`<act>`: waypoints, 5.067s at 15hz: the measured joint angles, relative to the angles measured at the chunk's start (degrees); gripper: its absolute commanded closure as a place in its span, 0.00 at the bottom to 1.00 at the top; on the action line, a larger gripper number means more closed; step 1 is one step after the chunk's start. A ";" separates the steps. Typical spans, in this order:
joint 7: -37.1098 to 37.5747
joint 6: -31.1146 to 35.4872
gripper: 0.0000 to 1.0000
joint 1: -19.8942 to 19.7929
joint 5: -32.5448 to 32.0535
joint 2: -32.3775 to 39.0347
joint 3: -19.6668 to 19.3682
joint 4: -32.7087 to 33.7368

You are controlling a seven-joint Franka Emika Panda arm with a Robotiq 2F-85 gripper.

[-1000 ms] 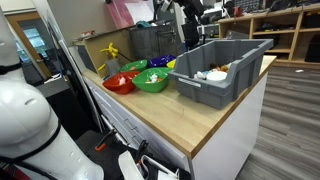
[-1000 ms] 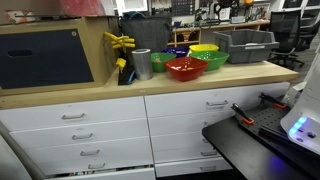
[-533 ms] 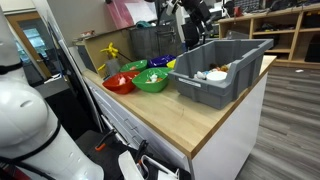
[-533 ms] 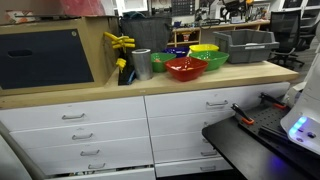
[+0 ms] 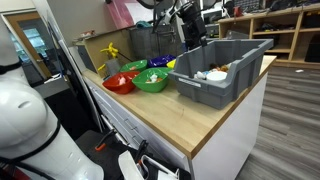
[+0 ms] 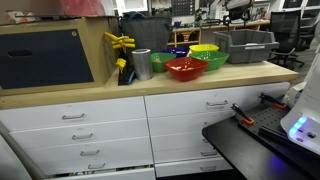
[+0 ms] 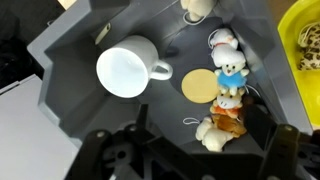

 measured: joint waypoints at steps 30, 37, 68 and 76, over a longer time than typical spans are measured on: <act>-17.00 4.55 1.00 -2.74 10.01 -7.25 2.93 -15.73; -20.32 3.34 1.00 -4.56 10.03 -7.25 1.04 -16.11; -23.92 -17.34 0.59 -0.53 15.90 -8.62 6.31 -16.02; -23.92 -7.73 0.01 1.02 13.29 -7.88 7.48 -11.30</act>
